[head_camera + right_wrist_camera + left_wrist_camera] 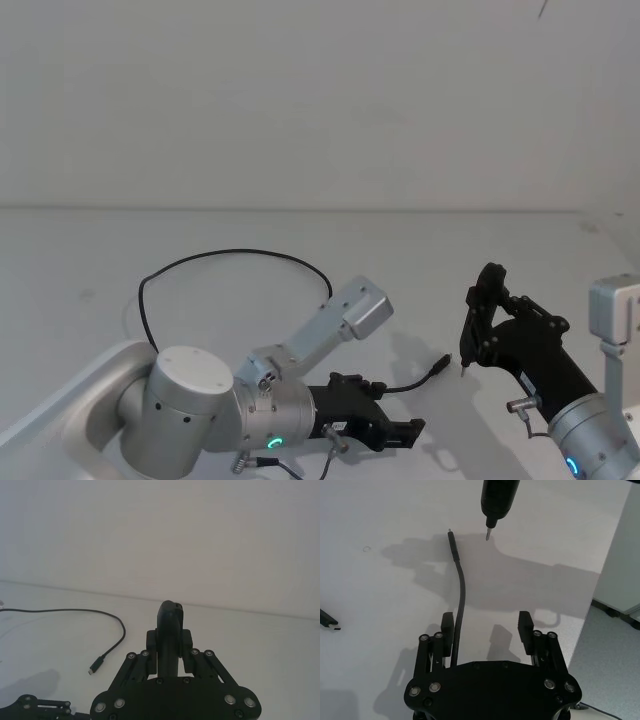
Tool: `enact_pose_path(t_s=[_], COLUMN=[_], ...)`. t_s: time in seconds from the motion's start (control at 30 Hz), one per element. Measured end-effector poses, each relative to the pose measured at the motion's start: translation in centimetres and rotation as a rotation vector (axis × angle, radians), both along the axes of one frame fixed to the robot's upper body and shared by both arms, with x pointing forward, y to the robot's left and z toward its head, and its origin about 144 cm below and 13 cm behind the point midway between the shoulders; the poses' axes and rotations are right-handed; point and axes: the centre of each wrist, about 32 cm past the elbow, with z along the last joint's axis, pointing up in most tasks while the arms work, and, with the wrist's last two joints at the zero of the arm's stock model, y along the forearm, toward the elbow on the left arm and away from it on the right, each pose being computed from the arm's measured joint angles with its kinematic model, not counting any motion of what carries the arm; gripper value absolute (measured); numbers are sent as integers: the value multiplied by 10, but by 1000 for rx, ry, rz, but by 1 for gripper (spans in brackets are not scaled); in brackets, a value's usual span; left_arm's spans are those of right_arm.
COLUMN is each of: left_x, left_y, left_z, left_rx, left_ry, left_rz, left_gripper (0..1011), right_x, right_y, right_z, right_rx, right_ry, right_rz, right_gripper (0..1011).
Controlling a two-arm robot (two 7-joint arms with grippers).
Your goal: Pick up the data cable with the one hand.
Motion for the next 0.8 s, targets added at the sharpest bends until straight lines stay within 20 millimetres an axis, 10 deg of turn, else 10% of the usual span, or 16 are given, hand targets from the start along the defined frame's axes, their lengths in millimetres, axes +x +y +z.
enact_pose_path(t_s=[0.8], left_x=[0], left_y=[-3], left_z=[0], left_rx=[5], left_ry=[6], left_rz=[2], left_gripper=[54], right_x=[0], right_y=[0], right_z=[0], right_rx=[0], right_ry=[0], right_rz=[0], right_gripper=[279])
